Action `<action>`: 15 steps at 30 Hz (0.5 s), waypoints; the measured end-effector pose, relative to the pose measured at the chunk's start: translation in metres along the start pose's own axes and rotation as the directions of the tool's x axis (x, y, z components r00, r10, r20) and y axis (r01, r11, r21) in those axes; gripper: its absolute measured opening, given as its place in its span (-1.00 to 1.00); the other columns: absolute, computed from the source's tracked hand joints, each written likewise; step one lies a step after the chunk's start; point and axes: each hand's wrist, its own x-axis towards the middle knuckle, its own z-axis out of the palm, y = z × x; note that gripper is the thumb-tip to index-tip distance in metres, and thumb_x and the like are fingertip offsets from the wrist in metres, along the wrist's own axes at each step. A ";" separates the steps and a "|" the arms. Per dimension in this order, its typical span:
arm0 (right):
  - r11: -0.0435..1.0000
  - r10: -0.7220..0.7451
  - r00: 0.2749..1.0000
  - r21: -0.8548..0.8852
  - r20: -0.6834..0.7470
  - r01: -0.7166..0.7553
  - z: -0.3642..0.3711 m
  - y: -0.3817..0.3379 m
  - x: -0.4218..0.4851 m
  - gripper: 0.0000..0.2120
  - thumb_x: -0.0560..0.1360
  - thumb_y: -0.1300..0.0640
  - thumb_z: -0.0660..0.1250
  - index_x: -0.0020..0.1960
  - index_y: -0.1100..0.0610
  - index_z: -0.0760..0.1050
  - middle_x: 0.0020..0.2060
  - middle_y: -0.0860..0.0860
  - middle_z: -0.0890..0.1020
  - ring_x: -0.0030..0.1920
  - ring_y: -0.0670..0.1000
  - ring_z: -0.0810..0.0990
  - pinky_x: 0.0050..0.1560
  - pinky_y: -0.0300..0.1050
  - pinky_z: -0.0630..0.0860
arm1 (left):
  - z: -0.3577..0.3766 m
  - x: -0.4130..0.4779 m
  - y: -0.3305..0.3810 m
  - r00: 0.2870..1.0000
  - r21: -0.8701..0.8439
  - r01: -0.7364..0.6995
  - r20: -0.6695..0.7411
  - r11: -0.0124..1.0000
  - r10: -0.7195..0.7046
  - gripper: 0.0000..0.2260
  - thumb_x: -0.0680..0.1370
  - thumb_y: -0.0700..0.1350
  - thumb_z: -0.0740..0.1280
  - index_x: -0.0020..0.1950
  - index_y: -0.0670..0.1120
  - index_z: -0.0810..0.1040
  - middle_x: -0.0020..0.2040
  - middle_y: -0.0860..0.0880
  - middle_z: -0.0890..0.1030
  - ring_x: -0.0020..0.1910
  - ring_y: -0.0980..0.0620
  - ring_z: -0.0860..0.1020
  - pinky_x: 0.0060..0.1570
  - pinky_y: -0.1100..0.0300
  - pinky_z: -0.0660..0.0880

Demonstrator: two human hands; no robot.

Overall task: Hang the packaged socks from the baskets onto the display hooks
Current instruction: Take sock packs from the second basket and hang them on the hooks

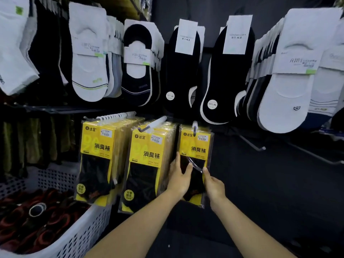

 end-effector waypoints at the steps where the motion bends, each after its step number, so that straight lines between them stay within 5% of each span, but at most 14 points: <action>1: 1.000 0.000 1.000 0.002 -0.005 0.000 0.002 0.001 0.005 -0.57 0.55 -0.12 0.26 -0.09 0.26 0.59 0.01 0.27 0.63 0.06 0.22 0.59 0.17 0.13 0.51 | 0.001 0.007 -0.001 1.000 0.009 0.014 0.003 1.000 -0.014 -0.40 0.61 0.12 0.15 0.54 0.20 -0.12 0.57 0.07 -0.02 0.52 -0.08 0.12 0.45 -0.09 0.18; 3: 1.000 -0.012 1.000 0.005 -0.024 0.013 0.003 0.005 0.012 -0.61 0.55 -0.12 0.25 0.01 0.21 0.59 0.04 0.18 0.64 0.07 0.14 0.59 0.17 0.07 0.52 | 0.002 0.014 -0.005 1.000 0.028 0.025 0.006 0.999 -0.026 -0.40 0.60 0.14 0.16 0.54 0.20 -0.10 0.56 0.11 -0.01 0.49 -0.11 0.18 0.40 -0.14 0.28; 9: 1.000 -0.014 0.998 -0.010 -0.054 0.013 -0.020 0.050 -0.029 -0.65 0.55 0.00 0.32 0.24 0.18 0.47 0.16 0.04 0.54 0.13 -0.01 0.50 0.16 -0.12 0.44 | -0.011 -0.040 -0.046 0.996 0.126 0.006 0.092 0.992 -0.017 -0.39 0.57 0.21 0.18 0.55 0.12 0.02 0.56 0.09 0.07 0.52 0.06 0.09 0.46 0.08 0.12; 12: 0.993 0.051 0.998 -0.105 0.043 -0.047 -0.046 0.083 -0.073 -0.68 0.53 0.05 0.34 0.23 0.15 0.47 0.20 0.06 0.54 0.21 0.03 0.52 0.30 0.02 0.45 | -0.028 -0.108 -0.081 0.977 0.116 0.062 0.197 0.991 -0.084 -0.39 0.54 0.23 0.20 0.53 0.15 0.08 0.52 0.13 0.16 0.47 0.14 0.18 0.43 0.12 0.21; 15: 0.960 0.195 0.964 -0.235 0.182 -0.150 -0.082 0.117 -0.122 -0.73 0.53 0.06 0.35 0.20 0.09 0.46 0.20 0.04 0.54 0.16 0.00 0.52 0.17 -0.08 0.49 | -0.042 -0.186 -0.117 0.932 0.111 0.183 0.298 0.977 -0.209 -0.30 0.43 0.32 0.20 0.52 0.14 0.14 0.45 0.19 0.24 0.40 0.21 0.26 0.29 0.31 0.23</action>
